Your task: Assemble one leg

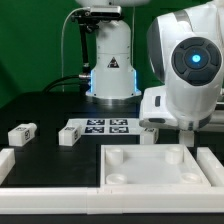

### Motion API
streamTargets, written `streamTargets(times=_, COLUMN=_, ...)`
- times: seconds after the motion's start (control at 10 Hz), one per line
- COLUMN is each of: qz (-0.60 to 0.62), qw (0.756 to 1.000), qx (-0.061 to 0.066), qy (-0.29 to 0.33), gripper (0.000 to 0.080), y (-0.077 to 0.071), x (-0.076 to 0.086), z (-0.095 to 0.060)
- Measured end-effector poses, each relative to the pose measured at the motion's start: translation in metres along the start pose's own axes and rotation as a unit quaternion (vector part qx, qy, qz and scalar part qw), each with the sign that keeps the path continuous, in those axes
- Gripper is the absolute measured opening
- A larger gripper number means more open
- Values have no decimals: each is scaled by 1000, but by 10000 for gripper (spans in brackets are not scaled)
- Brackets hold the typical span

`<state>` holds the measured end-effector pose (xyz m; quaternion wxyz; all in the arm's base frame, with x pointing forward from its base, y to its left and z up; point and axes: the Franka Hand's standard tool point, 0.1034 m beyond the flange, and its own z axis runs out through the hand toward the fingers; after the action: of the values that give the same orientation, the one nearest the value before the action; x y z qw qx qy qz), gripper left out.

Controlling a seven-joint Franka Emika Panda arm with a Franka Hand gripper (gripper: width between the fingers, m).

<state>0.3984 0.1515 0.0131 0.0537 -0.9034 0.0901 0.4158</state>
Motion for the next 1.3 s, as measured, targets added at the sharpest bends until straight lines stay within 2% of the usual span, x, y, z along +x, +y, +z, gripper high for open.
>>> streamTargets(times=0.7, qz=0, qw=1000, qx=0, qy=1, gripper=290, y=0, x=0, z=-1)
streamTargets(times=0.9, qz=-15, qw=1000, qx=-1, qy=3, gripper=290, y=4, x=-16, z=-27)
streamTargets(times=1.2, qz=-27, qw=999, qx=0, qy=24, gripper=290, y=1, x=-31, z=-60)
streamTargets(times=1.3, qz=-26, qw=999, qx=-1, qy=19, gripper=290, y=2, x=-32, z=-55)
